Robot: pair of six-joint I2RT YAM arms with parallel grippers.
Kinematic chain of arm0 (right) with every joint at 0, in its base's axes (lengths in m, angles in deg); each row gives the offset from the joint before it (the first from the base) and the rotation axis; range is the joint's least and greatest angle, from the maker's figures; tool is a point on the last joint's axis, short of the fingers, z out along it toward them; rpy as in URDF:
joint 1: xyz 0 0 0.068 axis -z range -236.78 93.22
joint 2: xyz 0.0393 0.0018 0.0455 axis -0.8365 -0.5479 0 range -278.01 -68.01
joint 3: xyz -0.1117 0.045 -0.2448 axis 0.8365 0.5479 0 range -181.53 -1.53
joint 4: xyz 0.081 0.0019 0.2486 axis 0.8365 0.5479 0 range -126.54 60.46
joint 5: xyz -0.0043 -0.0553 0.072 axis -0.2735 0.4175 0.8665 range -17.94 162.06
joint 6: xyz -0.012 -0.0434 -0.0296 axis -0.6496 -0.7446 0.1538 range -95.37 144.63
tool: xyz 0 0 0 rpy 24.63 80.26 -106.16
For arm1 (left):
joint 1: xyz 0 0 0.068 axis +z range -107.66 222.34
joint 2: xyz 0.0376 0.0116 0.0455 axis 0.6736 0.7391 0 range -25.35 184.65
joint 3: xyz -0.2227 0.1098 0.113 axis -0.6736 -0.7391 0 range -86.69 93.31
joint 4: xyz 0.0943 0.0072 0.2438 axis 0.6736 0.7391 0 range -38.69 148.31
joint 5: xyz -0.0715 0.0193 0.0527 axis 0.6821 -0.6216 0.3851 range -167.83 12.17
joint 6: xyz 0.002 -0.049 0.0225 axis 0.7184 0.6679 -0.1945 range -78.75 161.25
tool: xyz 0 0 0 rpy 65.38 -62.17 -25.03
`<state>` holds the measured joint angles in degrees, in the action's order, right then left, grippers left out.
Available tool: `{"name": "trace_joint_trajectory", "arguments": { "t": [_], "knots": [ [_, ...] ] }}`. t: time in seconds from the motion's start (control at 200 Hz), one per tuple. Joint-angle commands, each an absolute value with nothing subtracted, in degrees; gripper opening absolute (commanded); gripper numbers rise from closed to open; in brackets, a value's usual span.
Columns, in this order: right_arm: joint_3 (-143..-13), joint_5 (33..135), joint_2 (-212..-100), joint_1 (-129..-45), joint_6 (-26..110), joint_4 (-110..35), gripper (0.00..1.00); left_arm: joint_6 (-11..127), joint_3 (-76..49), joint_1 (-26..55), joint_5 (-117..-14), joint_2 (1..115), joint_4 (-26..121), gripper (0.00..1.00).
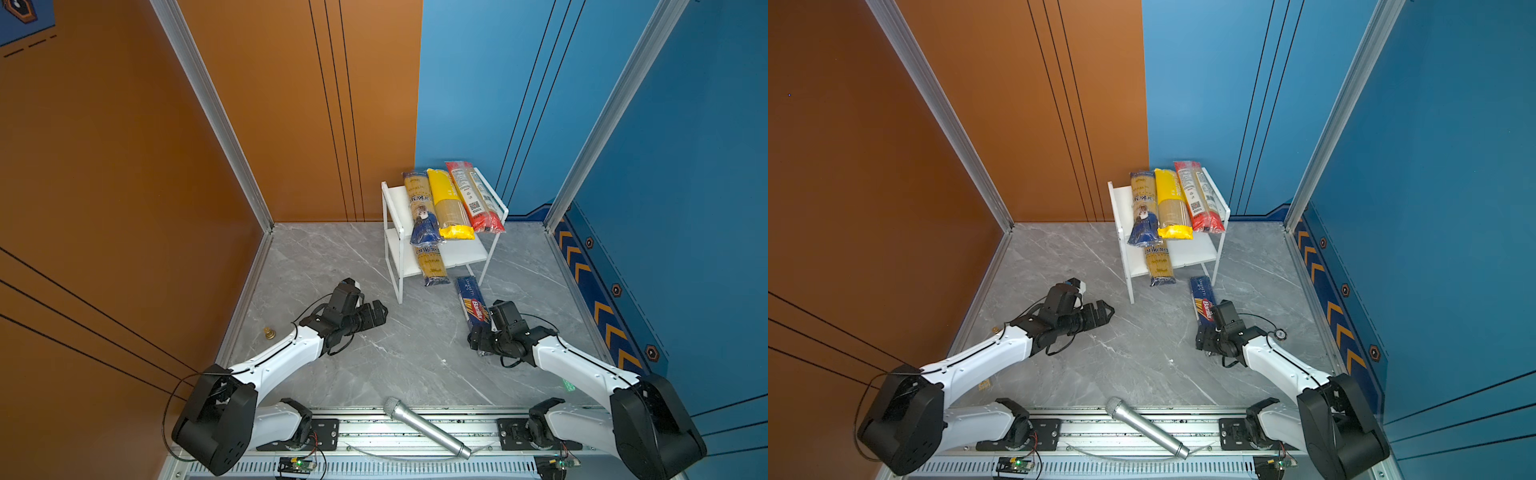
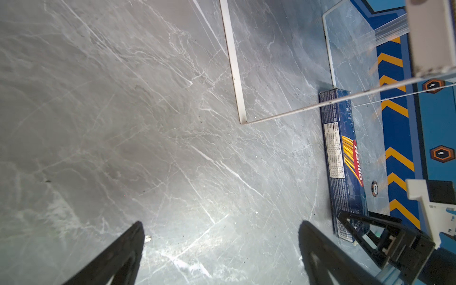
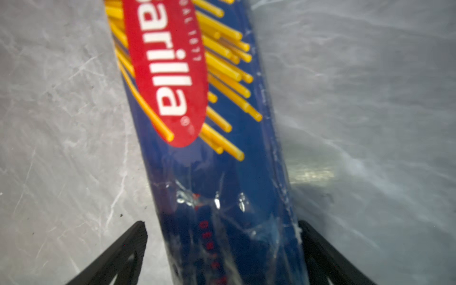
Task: Arrange pasta packages on shelves
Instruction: Rotate the pasta box at the center of the table.
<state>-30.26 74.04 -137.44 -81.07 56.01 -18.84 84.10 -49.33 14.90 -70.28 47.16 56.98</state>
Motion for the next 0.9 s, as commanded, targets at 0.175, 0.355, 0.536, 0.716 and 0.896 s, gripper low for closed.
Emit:
{"name": "trace_joint_trajectory", "arguments": {
  "t": [0.175, 0.355, 0.536, 0.716, 0.896],
  "knots": [
    [-30.09, 63.32, -139.6, -91.15, 59.46, -22.87, 0.9, 83.34, -50.1, 15.02, -70.17, 48.47, 54.86, 0.98],
    [-28.22, 59.53, -139.55, -91.68, 60.76, -27.35, 0.91, 83.52, -50.72, 15.19, -69.9, 48.47, 54.47, 0.98],
    [-27.32, 57.71, -140.45, -91.53, 59.05, -29.3, 0.9, 83.54, -50.83, 15.63, -69.68, 48.47, 54.15, 0.98],
    [-24.65, 59.7, -140.66, -92.29, 58.63, -36.0, 0.87, 83.52, -51.01, 15.8, -69.89, 47.92, 53.99, 0.98],
    [-22.99, 58.44, -142.47, -93.0, 59.64, -38.67, 0.84, 83.32, -51.01, 16.08, -69.97, 47.18, 54.62, 0.98]
  ]
}}
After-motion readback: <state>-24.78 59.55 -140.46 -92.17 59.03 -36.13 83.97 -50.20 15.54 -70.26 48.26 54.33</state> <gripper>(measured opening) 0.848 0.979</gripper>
